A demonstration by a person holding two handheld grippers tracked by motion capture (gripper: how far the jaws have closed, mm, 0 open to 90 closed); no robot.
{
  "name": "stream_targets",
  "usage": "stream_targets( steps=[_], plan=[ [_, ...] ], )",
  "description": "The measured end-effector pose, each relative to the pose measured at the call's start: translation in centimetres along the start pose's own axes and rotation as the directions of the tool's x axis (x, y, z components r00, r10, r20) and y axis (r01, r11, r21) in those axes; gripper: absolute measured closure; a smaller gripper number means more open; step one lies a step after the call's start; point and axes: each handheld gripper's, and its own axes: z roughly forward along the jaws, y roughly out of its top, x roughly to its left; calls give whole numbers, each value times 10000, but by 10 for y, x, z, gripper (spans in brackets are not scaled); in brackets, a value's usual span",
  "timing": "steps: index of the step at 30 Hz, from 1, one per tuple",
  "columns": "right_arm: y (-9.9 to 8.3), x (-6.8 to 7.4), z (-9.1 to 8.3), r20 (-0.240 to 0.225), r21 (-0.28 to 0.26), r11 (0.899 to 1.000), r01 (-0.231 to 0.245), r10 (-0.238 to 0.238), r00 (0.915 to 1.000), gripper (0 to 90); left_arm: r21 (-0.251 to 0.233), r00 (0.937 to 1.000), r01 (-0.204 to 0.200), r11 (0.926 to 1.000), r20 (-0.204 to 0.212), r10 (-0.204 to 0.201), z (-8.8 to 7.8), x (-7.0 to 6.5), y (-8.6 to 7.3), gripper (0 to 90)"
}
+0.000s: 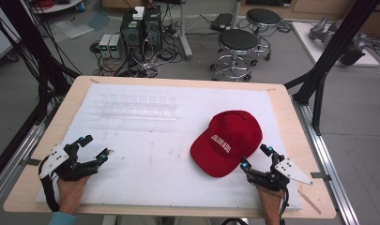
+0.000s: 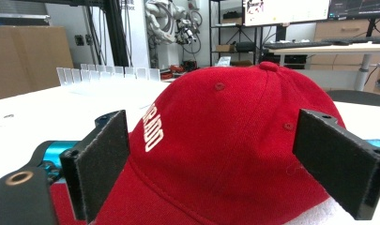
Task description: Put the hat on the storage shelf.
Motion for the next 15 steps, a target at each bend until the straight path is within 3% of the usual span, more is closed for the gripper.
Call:
stream_targets(
  steps=[8, 15],
  plan=[
    [0, 0, 0, -14, 16, 9999, -102, 102, 9999, 103, 7, 10000, 65, 10000, -39, -65, 0, 1, 0, 154],
    [0, 1, -1, 2, -52, 9999, 115, -115, 9999, 103, 1, 9996, 262, 9997, -142, -262, 0, 2, 0, 154]
  ],
)
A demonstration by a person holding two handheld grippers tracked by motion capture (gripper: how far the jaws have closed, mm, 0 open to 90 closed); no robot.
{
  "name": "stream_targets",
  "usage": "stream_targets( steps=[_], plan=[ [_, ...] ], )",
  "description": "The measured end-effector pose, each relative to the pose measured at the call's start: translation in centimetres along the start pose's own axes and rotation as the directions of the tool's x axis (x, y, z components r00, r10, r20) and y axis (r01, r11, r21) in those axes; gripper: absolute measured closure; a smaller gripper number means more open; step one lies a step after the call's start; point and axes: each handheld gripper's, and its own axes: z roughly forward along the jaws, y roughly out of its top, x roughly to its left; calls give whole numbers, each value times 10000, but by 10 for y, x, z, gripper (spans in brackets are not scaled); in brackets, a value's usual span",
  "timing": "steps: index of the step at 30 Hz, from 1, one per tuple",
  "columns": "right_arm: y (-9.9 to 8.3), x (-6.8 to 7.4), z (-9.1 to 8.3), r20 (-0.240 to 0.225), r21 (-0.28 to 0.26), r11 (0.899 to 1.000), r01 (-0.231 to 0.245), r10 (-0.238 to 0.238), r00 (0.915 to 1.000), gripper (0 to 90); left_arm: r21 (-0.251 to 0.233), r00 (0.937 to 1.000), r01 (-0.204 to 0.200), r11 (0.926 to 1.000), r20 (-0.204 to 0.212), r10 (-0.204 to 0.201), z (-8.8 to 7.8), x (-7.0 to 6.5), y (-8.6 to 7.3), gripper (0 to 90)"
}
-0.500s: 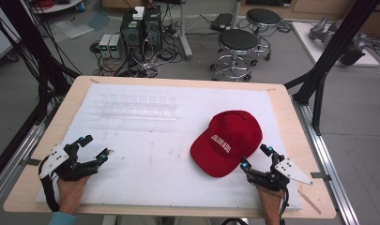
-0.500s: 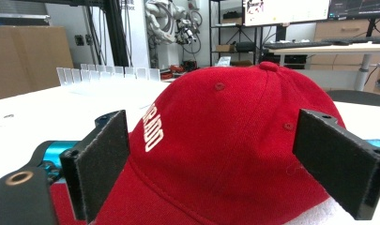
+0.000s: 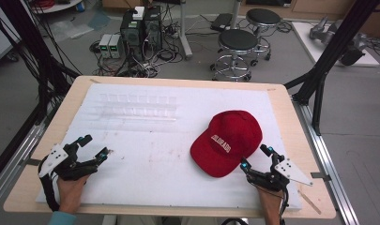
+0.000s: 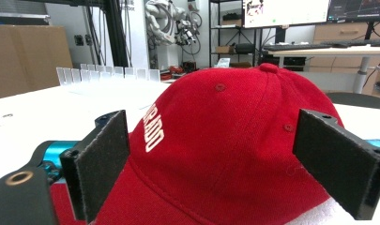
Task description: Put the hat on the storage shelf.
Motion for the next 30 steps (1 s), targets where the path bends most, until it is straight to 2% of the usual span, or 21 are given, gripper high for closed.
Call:
stream_targets(
  steps=[7, 18, 20, 22, 25, 30],
  plan=[
    [0, 1, 0, -45, 58, 10000, 11, -11, 10000, 102, 1, 10000, 38, 10000, 4, -38, 0, 0, 0, 153],
    [1, -2, 3, -368, 263, 9996, -51, 61, 9993, 103, 5, 10000, -18, 10000, 14, 18, 0, 0, 0, 153],
    [2, -3, 3, -439, 393, 9991, -152, 169, 9989, 103, 6, 10000, -23, 10000, 15, 23, 0, 0, 0, 153],
    [4, -4, 4, -364, 549, 9985, -43, 63, 9993, 103, 10, 10000, -16, 10000, 5, 16, 0, 0, 0, 153],
    [10, -6, 7, -568, 886, 9960, -131, 182, 9982, 103, 21, 10000, 6, 10000, -38, -6, 0, 0, 0, 154],
    [26, -11, 13, -567, 1277, 9915, 245, -174, 9982, 103, 21, 10000, 6, 10000, -33, -6, 0, 0, 0, 153]
  ],
)
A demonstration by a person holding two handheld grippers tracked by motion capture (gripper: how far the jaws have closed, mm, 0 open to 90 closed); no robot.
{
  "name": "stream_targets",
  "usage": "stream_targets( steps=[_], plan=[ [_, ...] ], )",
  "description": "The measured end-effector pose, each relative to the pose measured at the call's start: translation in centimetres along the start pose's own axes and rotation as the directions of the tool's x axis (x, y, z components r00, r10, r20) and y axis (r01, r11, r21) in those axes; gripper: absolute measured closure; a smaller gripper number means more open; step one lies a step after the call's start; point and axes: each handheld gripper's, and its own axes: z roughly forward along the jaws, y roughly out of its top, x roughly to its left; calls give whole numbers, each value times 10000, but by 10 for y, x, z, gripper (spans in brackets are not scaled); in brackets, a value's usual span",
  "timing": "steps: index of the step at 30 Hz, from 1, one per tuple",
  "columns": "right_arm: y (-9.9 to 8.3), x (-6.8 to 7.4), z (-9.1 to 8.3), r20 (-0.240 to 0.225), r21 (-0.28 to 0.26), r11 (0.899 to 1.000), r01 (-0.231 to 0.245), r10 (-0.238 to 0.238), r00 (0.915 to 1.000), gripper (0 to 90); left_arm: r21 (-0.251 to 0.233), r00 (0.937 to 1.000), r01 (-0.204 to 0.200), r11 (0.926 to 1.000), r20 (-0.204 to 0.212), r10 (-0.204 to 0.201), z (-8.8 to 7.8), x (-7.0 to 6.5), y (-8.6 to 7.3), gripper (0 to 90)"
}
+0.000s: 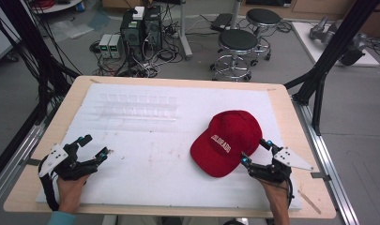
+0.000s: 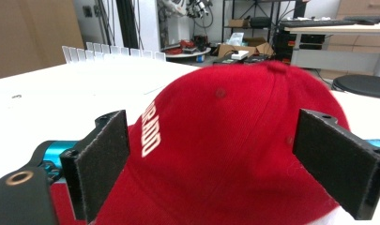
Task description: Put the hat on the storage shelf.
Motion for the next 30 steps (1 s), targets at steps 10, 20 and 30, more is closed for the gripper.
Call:
stream_targets(
  steps=[10, 20, 30],
  plan=[
    [37, -21, 11, -324, 1170, 9920, 480, -445, 9985, 103, 4, 10000, -3, 10000, 10, 3, 0, 0, 0, 156],
    [49, -38, 28, -829, 2499, 9627, 1037, -854, 9929, 103, 8, 10000, -30, 10000, 22, 30, 0, 0, 0, 156],
    [49, -50, 40, -1233, 3458, 9300, 1243, -863, 9886, 103, 4, 10000, -41, 10000, 20, 41, 0, 0, 0, 156]
  ],
)
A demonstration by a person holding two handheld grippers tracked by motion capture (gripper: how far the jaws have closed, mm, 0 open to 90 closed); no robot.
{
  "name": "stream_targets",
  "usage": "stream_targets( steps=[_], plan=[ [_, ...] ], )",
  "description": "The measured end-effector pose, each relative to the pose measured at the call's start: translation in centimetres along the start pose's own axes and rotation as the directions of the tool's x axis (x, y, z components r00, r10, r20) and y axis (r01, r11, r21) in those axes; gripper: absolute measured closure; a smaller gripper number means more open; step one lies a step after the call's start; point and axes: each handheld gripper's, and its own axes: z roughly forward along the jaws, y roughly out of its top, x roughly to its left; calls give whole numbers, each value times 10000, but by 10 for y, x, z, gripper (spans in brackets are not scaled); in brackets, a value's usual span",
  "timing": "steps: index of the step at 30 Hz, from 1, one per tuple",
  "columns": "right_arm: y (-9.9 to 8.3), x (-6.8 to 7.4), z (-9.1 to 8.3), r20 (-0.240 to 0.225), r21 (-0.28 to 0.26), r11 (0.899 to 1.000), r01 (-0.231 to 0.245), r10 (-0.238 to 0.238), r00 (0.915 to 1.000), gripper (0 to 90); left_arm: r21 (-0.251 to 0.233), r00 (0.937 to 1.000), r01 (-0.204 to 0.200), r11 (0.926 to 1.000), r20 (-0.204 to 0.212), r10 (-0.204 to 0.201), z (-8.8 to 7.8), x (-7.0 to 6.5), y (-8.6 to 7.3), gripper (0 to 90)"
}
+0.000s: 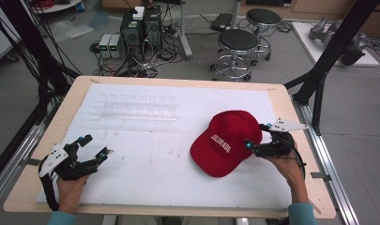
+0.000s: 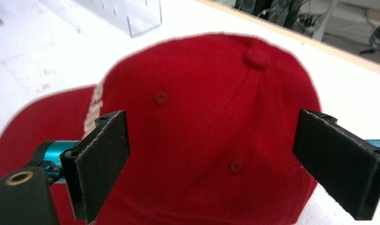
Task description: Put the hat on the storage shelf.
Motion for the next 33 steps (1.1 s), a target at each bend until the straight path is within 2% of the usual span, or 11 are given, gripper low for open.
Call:
stream_targets(
  steps=[3, 6, 11, 14, 16, 17, 20, 24, 26, 28, 33],
  plan=[
    [-1, -1, 4, 295, 332, 9992, 237, -246, 9993, 103, 15, 10000, -16, 10000, 6, 16, 0, 0, 0, 156],
    [-5, -3, 7, 169, 340, 9994, -91, 86, 9998, 103, 2, 10000, 17, 10000, 10, -17, 0, 0, 0, 156],
    [-8, -4, 15, 155, 546, 9982, -237, 229, 9996, 113, 6, 10000, 6, 10000, 6, -7, 0, 0, 0, 156],
    [-9, -4, 18, 196, 695, 9973, -255, 242, 9995, 191, 5, 10000, 12, 10000, 5, -12, 0, 0, 0, 156],
    [-10, -4, 19, 4, 759, 9968, -233, 233, 9997, 288, 9, 10000, 11, 10000, 2, -11, 0, 0, 0, 156],
    [-10, -3, 19, -2, 746, 9970, -199, 200, 9998, 310, 4, 10000, 15, 10000, 0, -15, 0, 0, 0, 156],
    [-12, -2, 21, -215, 862, 9957, -332, 352, 9991, 457, 4, 10000, 18, 10000, -4, -18, 0, 0, 0, 156],
    [-11, -1, 23, -184, 901, 9948, -481, 499, 9986, 653, 4, 10000, 34, 10000, -18, -34, 0, 0, 0, 156],
    [-11, -3, 21, -179, 819, 9931, -840, 858, 9962, 777, 5, 10000, 47, 10000, -18, -47, 0, 0, 0, 156],
    [-12, -5, 19, -268, 709, 9889, -1308, 1330, 9908, 834, 13, 10000, 41, 10000, -28, -41, 0, 0, 0, 157],
    [-11, -4, 17, -259, 680, 9856, -1549, 1570, 9873, 871, 4, 10000, 63, 10000, -49, -63, 0, 0, 0, 159]
  ],
)
